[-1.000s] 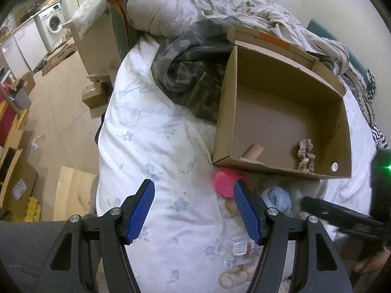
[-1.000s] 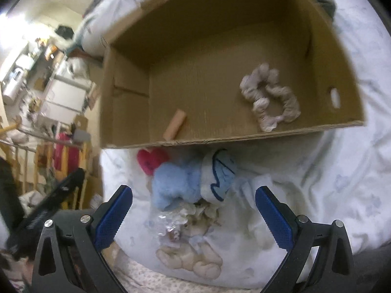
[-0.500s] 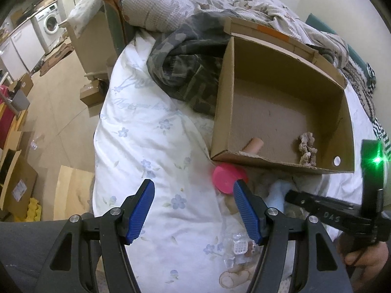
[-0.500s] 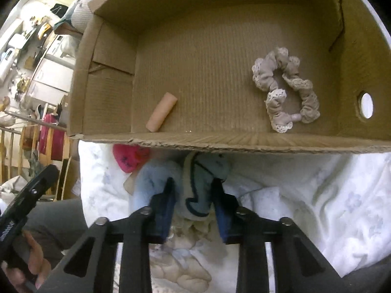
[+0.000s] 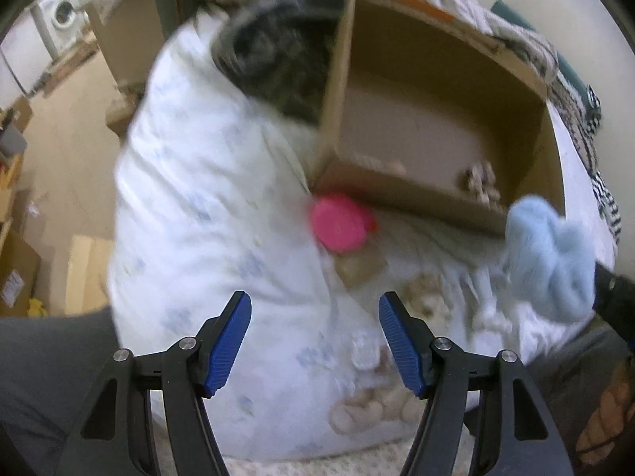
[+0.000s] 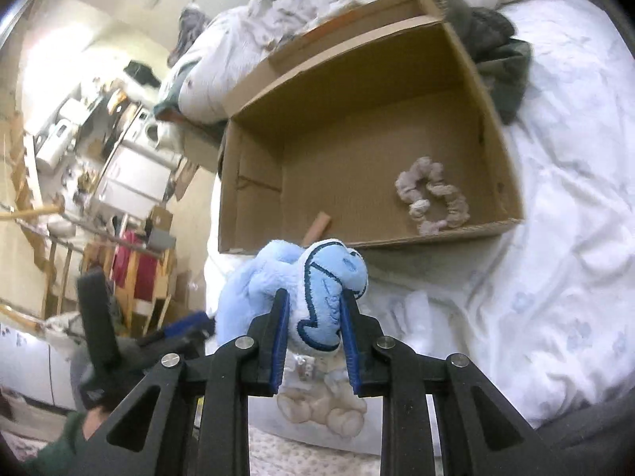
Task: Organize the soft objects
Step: 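Grasp the blue plush toy with the right gripper while the left gripper grasps the clear plastic bag, then carry the plastic bag with the left gripper while the right gripper carries the plush into the box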
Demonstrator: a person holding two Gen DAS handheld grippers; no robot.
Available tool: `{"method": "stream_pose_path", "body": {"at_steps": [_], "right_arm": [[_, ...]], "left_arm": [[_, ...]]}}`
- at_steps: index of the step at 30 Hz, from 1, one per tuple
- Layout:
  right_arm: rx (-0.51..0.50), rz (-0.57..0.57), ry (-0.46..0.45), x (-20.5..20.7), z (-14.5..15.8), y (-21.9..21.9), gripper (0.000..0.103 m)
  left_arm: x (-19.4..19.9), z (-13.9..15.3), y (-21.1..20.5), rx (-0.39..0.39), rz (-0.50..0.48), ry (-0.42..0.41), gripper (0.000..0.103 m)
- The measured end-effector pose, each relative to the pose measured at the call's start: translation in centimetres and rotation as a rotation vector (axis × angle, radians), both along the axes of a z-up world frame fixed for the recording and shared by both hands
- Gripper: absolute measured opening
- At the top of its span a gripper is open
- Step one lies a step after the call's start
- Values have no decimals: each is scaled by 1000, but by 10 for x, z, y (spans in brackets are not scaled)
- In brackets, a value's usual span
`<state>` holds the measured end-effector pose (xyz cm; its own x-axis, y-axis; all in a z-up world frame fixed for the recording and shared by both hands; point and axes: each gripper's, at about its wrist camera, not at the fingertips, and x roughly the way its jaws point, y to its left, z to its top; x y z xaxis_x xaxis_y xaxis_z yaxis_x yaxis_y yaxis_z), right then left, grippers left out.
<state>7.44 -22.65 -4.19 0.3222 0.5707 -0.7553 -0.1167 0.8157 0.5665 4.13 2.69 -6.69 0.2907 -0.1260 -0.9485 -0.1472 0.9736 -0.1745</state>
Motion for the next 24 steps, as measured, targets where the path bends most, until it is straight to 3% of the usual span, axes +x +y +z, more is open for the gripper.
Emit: {"method": "stream_pose_path", "body": {"at_steps": [6,12,13,15,24], "right_arm": [[-1,-26,-3,2,-2,-11,26],[11,-54,13,2,-8,-23,26],[13,-57,12,2,-8,-24,26],[15,-60,13,2,-8,-25,26],[-1,-41,20,1,-10,-19,26]], "left_arm": [[-4,-33,-33,-30,-103,121,64],[3,-52,-54,-16,-142,153,62],[3,-54,-57,-3,-146,160,60],[5,-61,-62,0,-156,184,41],[4,-61,-76,24,-222,178,24]]}}
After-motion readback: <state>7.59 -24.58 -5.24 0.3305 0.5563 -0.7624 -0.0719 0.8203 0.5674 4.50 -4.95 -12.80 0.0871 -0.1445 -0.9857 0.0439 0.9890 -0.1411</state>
